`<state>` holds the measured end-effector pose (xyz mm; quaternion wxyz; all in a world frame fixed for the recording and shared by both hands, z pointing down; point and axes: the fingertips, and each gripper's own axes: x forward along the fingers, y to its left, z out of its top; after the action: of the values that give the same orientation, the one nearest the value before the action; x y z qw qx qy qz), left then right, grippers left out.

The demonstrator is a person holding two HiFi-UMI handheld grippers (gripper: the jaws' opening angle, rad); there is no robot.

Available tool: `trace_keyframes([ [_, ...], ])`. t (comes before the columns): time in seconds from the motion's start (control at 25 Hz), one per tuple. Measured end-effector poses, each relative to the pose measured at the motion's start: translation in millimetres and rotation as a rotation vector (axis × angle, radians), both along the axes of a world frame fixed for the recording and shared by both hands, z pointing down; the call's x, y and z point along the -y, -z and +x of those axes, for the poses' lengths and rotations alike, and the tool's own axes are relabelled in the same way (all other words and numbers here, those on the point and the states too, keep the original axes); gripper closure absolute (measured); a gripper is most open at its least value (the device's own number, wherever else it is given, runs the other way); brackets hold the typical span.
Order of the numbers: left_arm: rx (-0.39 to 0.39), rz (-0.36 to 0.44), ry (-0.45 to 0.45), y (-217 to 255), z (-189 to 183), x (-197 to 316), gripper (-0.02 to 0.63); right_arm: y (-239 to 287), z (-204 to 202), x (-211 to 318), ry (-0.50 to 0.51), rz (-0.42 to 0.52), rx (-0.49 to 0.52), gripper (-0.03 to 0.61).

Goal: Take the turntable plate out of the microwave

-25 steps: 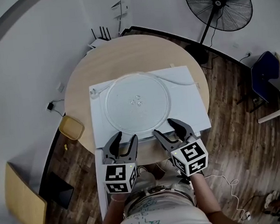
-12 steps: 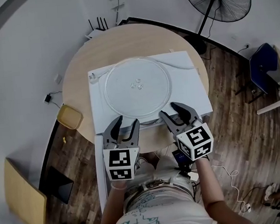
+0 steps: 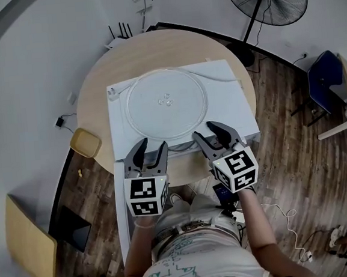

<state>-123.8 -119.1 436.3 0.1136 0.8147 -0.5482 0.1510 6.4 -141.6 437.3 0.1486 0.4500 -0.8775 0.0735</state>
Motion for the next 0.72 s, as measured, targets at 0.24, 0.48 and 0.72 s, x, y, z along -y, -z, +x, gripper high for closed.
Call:
trace_keyframes([
  [0.24,-0.010,-0.009,0.019,-0.8,0.6,1.0,0.408,-0.9,0.7,-0.1,0.002,-0.007,0.000,0.407],
  [0.48,-0.014,0.008,0.034,-0.6,0.5,1.6,0.410,-1.6,0.3,0.7,0.014,-0.025,-0.010,0.407],
  [0.72,-0.016,0.035,0.045,-2.4,0.6,0.6,0.410,-3.9,-0.3,-0.1,0.016,-0.026,-0.009,0.410],
])
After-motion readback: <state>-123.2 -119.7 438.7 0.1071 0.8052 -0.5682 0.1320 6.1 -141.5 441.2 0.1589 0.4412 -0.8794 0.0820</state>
